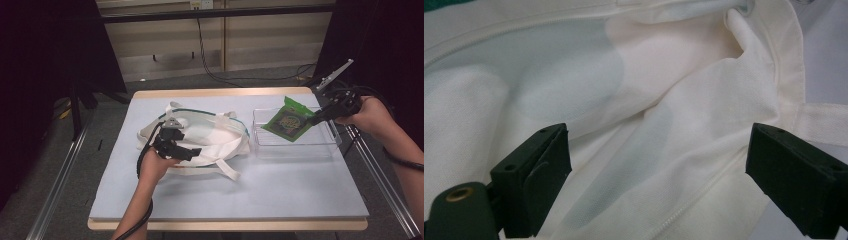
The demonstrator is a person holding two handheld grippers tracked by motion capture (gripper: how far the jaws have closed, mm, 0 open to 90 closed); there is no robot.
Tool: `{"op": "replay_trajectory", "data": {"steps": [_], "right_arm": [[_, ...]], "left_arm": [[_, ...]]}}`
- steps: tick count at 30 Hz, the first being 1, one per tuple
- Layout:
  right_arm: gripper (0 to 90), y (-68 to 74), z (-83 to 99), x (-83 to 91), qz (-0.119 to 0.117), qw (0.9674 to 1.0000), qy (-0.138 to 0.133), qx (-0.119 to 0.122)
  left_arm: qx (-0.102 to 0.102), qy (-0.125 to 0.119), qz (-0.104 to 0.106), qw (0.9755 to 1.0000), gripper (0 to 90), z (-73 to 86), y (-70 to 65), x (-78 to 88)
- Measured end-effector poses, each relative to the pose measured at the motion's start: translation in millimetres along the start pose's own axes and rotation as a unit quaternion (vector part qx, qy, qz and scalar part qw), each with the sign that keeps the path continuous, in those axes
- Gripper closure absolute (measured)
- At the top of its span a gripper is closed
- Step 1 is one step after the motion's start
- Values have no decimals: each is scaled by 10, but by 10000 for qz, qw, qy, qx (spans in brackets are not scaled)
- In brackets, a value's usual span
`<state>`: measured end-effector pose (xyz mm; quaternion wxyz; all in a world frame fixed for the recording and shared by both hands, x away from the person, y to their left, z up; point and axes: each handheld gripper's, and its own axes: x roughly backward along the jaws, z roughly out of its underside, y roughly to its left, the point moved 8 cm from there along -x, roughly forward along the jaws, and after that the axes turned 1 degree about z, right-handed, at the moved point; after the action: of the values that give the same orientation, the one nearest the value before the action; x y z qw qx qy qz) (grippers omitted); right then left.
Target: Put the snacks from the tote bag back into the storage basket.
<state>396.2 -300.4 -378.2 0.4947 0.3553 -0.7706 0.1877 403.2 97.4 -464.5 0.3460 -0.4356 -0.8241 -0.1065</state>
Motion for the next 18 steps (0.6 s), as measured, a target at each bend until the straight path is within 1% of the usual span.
{"op": "replay_trajectory", "data": {"steps": [1, 2, 3, 5, 6, 7, 8, 9, 13, 16, 18], "right_arm": [[773, 0, -5, -10, 35, 10000, -8, 26], [773, 4, -4, -17, 41, 10000, 17, 50], [773, 10, -7, -28, 37, 10000, 18, 66], [773, 20, -12, -46, 26, 10000, 28, 90], [773, 25, -15, -52, 24, 9999, 40, 110], [772, 33, -18, -58, 24, 9999, 50, 104], [772, 35, -23, -63, 26, 9999, 41, 111], [772, 40, -23, -67, -3, 9999, 51, 102], [770, 45, -24, -77, -3, 9999, 41, 155], [769, 55, -19, -93, 14, 9998, 71, 209], [768, 62, -22, -105, 29, 9997, 55, 244]], "left_arm": [[-20, -11, 17, 10000, 109, -3, 1, 2], [-32, 29, 0, 10000, 111, 3, 1, 3], [-63, 75, 9, 10000, 111, 7, 2, 6], [-67, 74, 13, 9999, 112, 9, 1, 1], [-73, 114, -4, 9999, 112, 16, 3, 3], [-71, 108, -9, 9999, 112, 16, 6, 6], [-13, 72, 1, 10000, 112, 13, 0, 4], [-55, 109, -10, 9999, 113, 18, 7, 10], [-31, -13, 3, 10000, 115, 0, 4, 7], [-34, 2, -2, 10000, 114, 1, 2, 6], [-42, 53, -10, 10000, 114, 6, 2, 7]]}}
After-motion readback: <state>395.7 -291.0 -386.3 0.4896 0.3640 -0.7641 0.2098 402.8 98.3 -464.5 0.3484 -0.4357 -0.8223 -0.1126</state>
